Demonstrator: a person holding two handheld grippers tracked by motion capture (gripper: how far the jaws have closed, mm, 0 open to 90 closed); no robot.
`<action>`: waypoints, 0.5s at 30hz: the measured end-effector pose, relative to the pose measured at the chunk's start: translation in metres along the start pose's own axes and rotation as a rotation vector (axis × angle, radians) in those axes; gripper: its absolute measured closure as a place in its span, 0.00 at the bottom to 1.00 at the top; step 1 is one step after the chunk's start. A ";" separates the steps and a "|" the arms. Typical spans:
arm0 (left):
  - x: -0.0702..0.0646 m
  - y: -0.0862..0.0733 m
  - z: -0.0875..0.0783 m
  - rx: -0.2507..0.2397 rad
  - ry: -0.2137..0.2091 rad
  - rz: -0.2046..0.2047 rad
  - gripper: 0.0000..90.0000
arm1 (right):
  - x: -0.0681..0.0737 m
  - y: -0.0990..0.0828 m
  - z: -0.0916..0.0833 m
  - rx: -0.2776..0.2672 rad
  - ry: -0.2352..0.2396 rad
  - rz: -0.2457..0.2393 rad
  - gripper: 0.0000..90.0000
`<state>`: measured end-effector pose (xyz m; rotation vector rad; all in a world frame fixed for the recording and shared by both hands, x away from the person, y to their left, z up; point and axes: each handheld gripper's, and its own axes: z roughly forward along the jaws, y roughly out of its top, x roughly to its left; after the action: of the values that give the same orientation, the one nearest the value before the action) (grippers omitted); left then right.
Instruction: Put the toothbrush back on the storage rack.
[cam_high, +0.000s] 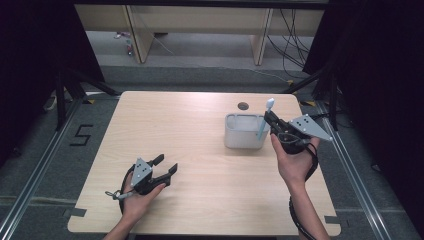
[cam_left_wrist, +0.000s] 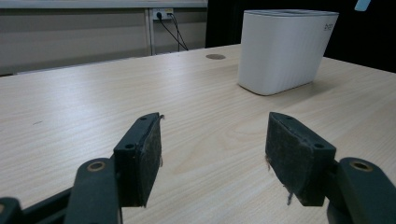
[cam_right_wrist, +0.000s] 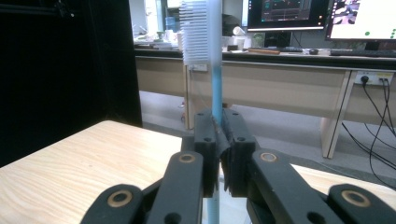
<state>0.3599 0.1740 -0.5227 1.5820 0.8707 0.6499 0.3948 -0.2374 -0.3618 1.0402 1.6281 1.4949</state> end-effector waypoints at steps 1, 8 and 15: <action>0.000 0.000 0.000 0.000 0.000 0.000 0.40 | 0.000 0.000 0.001 -0.007 -0.003 0.004 0.96; 0.000 0.000 0.000 0.003 0.000 0.003 0.40 | -0.005 0.005 0.002 -0.012 -0.012 0.003 0.96; 0.000 0.000 0.000 0.001 0.000 0.000 0.40 | -0.008 0.011 0.005 -0.008 -0.022 0.003 0.96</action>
<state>0.3598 0.1739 -0.5227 1.5832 0.8711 0.6497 0.4040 -0.2426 -0.3520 1.0518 1.6042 1.4856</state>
